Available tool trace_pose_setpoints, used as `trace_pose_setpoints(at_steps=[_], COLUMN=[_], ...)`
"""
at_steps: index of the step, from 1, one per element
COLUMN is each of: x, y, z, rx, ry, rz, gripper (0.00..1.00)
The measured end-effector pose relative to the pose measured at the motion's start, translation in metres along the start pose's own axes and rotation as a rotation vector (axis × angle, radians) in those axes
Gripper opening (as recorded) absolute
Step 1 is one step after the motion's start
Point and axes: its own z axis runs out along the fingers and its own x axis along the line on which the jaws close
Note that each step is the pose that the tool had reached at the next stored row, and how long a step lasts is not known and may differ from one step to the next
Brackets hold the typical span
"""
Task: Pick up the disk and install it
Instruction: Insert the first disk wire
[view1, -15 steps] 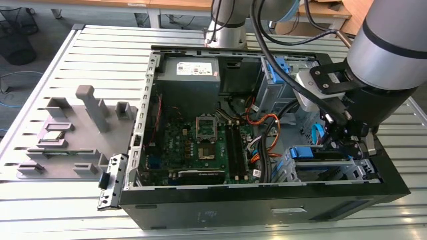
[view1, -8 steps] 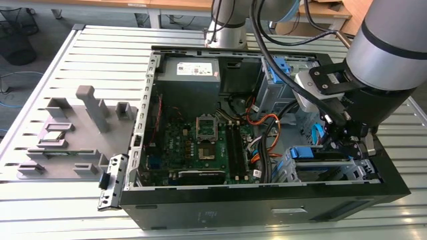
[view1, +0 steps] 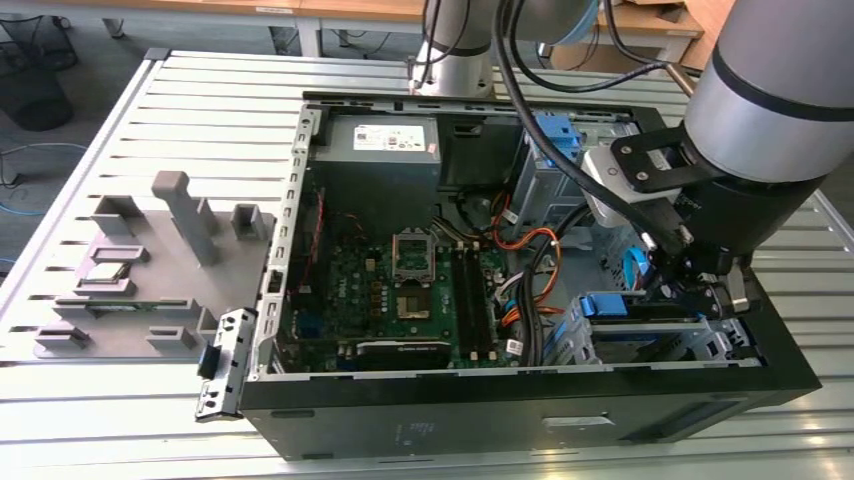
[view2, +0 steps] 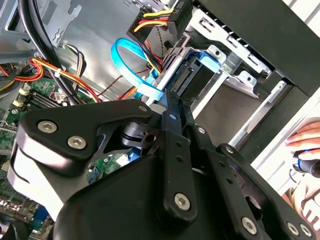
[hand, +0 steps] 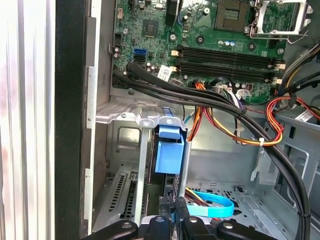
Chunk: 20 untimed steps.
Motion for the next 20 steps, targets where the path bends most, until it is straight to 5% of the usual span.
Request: trace_pose_setpoints(at_steps=[3, 20], x=[-0.0001, -0.0002], y=[0.0008, 0.0027], z=[0.0002, 0.0023], rx=[0.0104, 0.0112], ry=[0.0009, 0.002], rz=[-0.001, 0.006], gripper=[0.16, 0.16])
